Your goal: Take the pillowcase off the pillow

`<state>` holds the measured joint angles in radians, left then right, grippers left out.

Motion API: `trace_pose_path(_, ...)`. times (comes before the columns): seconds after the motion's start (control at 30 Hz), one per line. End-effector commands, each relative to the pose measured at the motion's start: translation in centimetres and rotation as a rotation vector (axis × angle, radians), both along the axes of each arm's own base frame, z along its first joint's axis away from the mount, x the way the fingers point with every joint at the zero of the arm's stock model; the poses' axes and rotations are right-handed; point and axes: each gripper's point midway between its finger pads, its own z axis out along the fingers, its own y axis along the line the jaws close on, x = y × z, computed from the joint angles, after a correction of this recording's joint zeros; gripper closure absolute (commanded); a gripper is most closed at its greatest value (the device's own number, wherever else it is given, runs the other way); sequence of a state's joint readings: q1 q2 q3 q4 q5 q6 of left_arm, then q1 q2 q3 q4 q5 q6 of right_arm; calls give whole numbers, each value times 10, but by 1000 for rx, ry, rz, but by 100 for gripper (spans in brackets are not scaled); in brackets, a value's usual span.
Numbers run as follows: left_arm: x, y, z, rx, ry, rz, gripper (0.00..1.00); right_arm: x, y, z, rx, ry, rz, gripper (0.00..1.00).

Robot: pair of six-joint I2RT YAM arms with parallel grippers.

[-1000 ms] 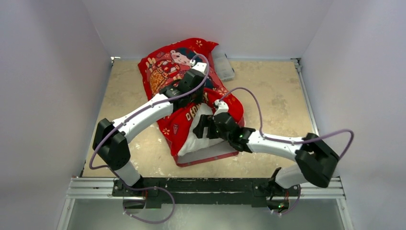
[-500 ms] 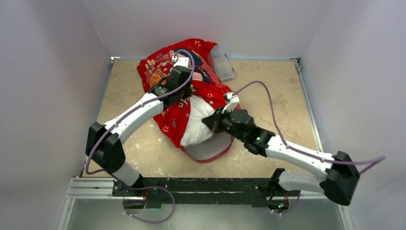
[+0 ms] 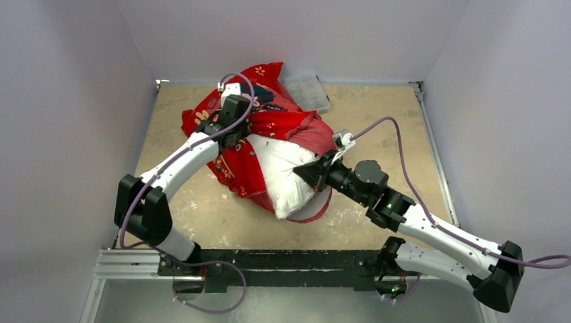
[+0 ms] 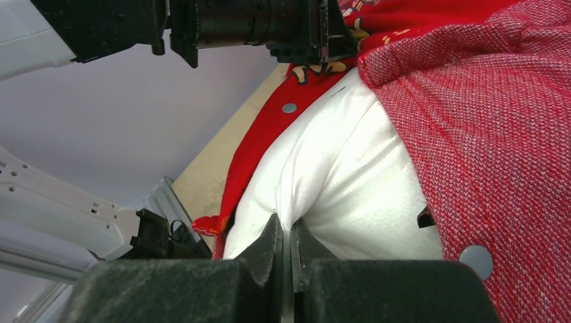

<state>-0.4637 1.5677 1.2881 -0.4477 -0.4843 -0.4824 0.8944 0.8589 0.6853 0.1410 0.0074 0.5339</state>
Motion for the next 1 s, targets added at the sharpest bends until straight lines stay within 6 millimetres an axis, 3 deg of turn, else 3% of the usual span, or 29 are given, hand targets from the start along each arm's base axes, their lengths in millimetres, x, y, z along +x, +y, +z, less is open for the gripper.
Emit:
trace_pose_path(0.0, -26, 44, 3, 59, 20, 78, 67, -1, 1, 78, 189, -172, 18, 100)
trace_pose_path(0.1, -41, 22, 29, 1, -23, -38, 48, 2, 8, 76, 170, -190, 34, 100)
trace_pose_path(0.2, -53, -14, 70, -40, -98, -203, 28, 0, 16, 67, 148, -201, 79, 100)
trace_pose_path(0.3, -66, -59, 101, -36, -150, -370, 25, -1, 19, 54, 132, -196, 98, 100)
trace_pose_path(0.43, -76, -110, 128, -126, -190, -601, 25, -3, 19, 44, 119, -187, 103, 100)
trace_pose_path(0.57, -79, -141, 149, -199, -228, -747, 22, -3, 20, 39, 107, -180, 110, 100)
trace_pose_path(0.67, -74, -160, 141, -198, -199, -818, 22, -5, 21, 36, 100, -183, 126, 100)
trace_pose_path(0.8, -68, -193, 108, -176, -97, -937, 22, -6, 21, 35, 102, -190, 128, 100)
trace_pose_path(0.97, -62, -219, 73, -127, -11, -1030, 22, -4, 23, 32, 87, -198, 130, 100)
